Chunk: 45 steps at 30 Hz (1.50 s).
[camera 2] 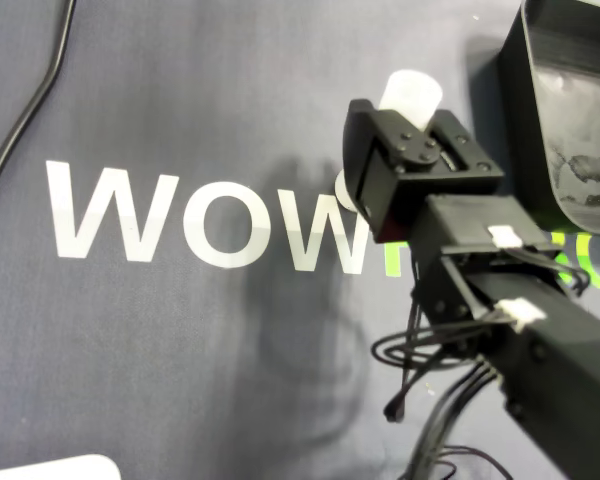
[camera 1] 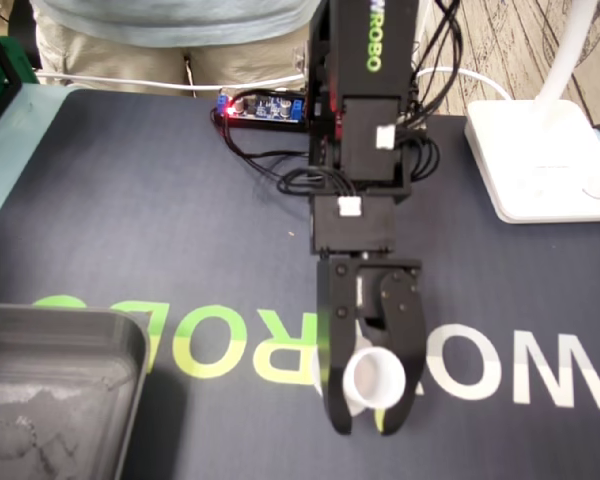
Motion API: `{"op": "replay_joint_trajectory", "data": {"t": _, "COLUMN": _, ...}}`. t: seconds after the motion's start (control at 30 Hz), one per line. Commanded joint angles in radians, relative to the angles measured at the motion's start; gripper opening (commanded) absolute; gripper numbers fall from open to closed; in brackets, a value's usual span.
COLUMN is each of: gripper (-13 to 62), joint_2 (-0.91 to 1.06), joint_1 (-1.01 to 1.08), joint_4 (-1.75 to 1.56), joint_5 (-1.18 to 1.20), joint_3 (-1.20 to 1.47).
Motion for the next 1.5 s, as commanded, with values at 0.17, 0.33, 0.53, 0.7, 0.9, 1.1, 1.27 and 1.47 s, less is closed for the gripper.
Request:
{"op": "replay_joint_trajectory", "data": {"t": 0.17, "gripper": 2.8, "joint_2": -0.026, "joint_1": 0.008, "joint_4": -0.075, "joint_5": -0.003, "joint_3": -0.110}}
{"op": "replay_joint_trajectory", "data": {"t": 0.33, "gripper": 2.8, "joint_2": -0.037, "joint_1": 0.009, "joint_4": -0.075, "joint_5": -0.003, "joint_3": -0.114}}
{"op": "replay_joint_trajectory", "data": {"t": 0.53, "gripper": 3.2, "joint_2": -0.037, "joint_1": 0.014, "joint_4": -0.074, "joint_5": -0.003, "joint_3": -0.094}}
{"op": "replay_joint_trajectory", "data": {"t": 0.7, "gripper": 3.2, "joint_2": -0.043, "joint_1": 0.018, "joint_4": -0.075, "joint_5": -0.003, "joint_3": -0.091}}
{"op": "replay_joint_trajectory", "data": {"t": 0.9, "gripper": 3.2, "joint_2": -0.075, "joint_1": 0.023, "joint_4": -0.132, "joint_5": 0.003, "joint_3": -0.097}}
{"op": "replay_joint_trajectory", "data": {"t": 1.1, "gripper": 12.0, "joint_2": -0.081, "joint_1": 0.020, "joint_4": -0.132, "joint_5": 0.002, "joint_3": -0.087}}
{"op": "replay_joint_trajectory", "data": {"t": 1.27, "gripper": 20.3, "joint_2": -0.077, "joint_1": 0.021, "joint_4": -0.130, "joint_5": -0.002, "joint_3": -0.051}}
{"op": "replay_joint_trajectory", "data": {"t": 1.47, "gripper": 29.1, "joint_2": -0.032, "joint_1": 0.021, "joint_4": -0.132, "joint_5": -0.003, "joint_3": -0.012}}
